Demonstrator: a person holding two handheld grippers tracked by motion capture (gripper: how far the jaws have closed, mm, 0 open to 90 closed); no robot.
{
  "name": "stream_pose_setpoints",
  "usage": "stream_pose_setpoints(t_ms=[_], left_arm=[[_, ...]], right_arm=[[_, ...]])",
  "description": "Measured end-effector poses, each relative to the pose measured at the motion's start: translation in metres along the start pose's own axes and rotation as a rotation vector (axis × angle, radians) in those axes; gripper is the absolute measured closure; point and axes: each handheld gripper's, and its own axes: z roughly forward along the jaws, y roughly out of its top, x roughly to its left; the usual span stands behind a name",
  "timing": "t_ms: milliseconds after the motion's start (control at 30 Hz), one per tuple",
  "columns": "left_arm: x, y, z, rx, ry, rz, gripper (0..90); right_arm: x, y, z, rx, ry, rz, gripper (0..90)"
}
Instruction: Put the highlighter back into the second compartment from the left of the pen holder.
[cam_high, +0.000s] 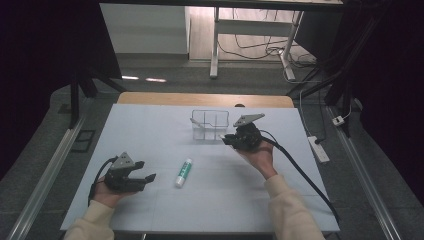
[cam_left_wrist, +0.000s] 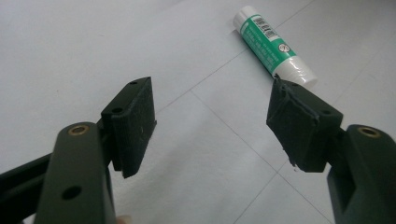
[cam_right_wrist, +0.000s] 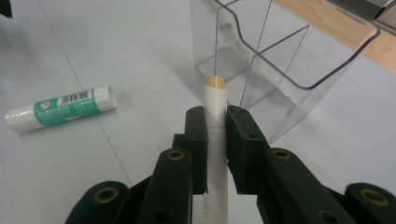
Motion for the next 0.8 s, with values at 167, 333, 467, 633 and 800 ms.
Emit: stream_pose_setpoints(t_ms=[167, 333, 467, 633, 800], left_arm=[[0.0, 0.0, 0.0, 0.002, 0.0, 0.002, 32.7], [0.0, 0.0, 0.0, 0.002, 0.001, 0.001, 32.7], [0.0, 0.0, 0.001, 0.003, 0.0, 0.001, 32.7], [0.0, 0.0, 0.001, 0.003, 0.001, 0.002, 32.7], [0.0, 0.0, 0.001, 0.003, 0.001, 0.003, 32.7]], right_arm=[[0.0, 0.003, -0.005, -0.038, 0.012, 0.014, 77.9], [-0.001, 0.004, -0.01, -0.058, 0.002, 0.018, 77.9], [-0.002, 0.006, -0.013, -0.087, 0.003, 0.028, 77.8], [-0.004, 0.009, -0.018, -0.128, -0.001, 0.048, 77.8], [-0.007, 0.013, -0.025, -0.183, -0.012, 0.075, 77.8]])
